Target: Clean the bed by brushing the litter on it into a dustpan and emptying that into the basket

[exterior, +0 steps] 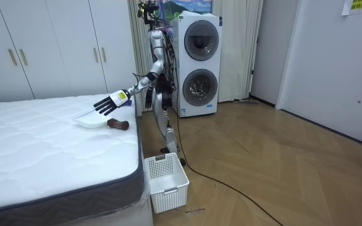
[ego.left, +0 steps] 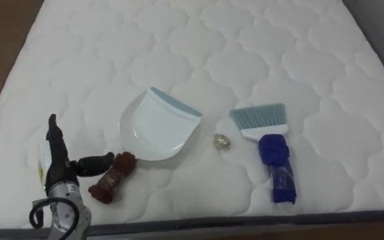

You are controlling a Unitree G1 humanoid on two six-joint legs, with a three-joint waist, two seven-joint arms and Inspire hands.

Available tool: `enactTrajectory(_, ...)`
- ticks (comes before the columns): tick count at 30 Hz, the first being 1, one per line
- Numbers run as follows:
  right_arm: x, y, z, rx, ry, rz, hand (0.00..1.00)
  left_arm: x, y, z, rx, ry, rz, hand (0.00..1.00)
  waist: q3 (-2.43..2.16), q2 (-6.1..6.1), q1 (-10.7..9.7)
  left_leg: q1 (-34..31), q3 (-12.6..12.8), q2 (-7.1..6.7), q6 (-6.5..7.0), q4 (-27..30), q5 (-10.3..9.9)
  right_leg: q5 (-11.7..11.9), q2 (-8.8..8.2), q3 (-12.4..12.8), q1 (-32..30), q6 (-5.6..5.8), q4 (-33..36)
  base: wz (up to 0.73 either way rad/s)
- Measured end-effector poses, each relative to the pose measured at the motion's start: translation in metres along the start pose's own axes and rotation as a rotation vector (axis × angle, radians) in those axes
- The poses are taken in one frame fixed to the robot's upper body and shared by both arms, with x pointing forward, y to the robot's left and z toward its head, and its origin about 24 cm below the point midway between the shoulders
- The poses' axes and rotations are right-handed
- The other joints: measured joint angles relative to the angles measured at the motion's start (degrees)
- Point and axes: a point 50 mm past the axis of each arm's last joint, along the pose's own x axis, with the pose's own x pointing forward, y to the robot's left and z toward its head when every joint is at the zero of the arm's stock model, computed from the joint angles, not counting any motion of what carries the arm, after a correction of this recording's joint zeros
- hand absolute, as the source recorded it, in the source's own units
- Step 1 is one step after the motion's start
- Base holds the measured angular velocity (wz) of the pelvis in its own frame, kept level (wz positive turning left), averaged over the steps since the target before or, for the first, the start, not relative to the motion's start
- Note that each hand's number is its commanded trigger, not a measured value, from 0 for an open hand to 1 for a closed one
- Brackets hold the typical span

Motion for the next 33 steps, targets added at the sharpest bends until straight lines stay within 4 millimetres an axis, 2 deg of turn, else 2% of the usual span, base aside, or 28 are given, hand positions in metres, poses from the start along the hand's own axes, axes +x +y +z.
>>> enactTrajectory(5, 0.001, -0.001, 0.006, 0.012, -0.014, 0.001, 0.00, 0.000, -0.008, -0.004, 0.021, 0.023, -0.044, 0.00, 0.23, -0.29, -0.3, -2.7, -0.1, 0.02, 0.02, 1.6, 0.0, 0.2, -0.10, -0.1, -2.6, -0.26, 0.5, -0.06)
enactTrajectory(7, 0.001, 0.000, 0.007, 0.019, -0.016, 0.003, 0.00, 0.003, -0.010, -0.001, 0.024, 0.019, -0.049, 0.00, 0.31, -0.22, -0.3, -3.8, -0.2, 0.03, 0.02, 2.1, 0.0, 0.2, -0.12, -0.2, -3.3, -0.35, 0.5, 0.02)
enactTrajectory(12, 0.005, -0.006, 0.024, -0.022, -0.034, -0.006, 0.00, 0.013, -0.016, 0.009, 0.030, -0.001, -0.061, 0.00, 0.60, 0.05, -0.6, -7.8, 0.0, 0.08, 0.02, 4.0, 0.0, 0.3, -0.31, -0.2, -7.1, -0.52, 2.1, 0.00)
enactTrajectory(16, 0.005, -0.008, 0.027, -0.029, -0.037, -0.015, 0.00, 0.012, -0.018, 0.006, 0.044, 0.012, -0.073, 0.00, 0.73, 0.16, -1.1, -9.4, 0.8, 0.15, 0.03, 5.0, 0.0, 0.3, -0.50, -0.2, -8.5, -0.53, 2.6, 0.00)
enactTrajectory(20, 0.006, -0.010, 0.033, -0.038, -0.051, -0.033, 0.00, 0.012, -0.018, 0.005, 0.049, 0.018, -0.075, 0.00, 1.15, 0.53, -1.5, -11.4, 1.6, 0.40, 0.03, 5.9, 0.0, 0.4, -0.72, -0.6, -10.5, -0.61, 3.7, -0.01)
enactTrajectory(28, 0.007, -0.012, 0.044, -0.066, -0.077, -0.050, 0.00, 0.015, -0.019, 0.003, 0.064, 0.038, -0.076, 0.00, 1.34, 0.50, -1.1, -13.7, 2.1, 0.98, 0.03, 6.4, 0.0, 0.4, -0.77, -0.8, -14.5, -0.63, 6.9, -0.05)
enactTrajectory(32, 0.007, -0.013, 0.050, -0.087, -0.094, -0.063, 0.00, 0.018, -0.020, 0.005, 0.066, 0.040, -0.075, 0.00, 1.84, 0.51, -0.8, -16.3, 2.9, 1.19, 0.03, 8.1, 0.0, 0.2, -0.97, -0.8, -16.9, -1.04, 8.1, -0.04)
enactTrajectory(33, 0.007, -0.014, 0.053, -0.087, -0.102, -0.072, 0.00, 0.020, -0.021, 0.008, 0.064, 0.035, -0.075, 0.00, 2.44, 0.50, -0.9, -16.8, 3.0, 1.22, 0.04, 8.7, 0.0, 0.1, -1.36, -0.9, -17.4, -1.20, 8.7, 0.00)
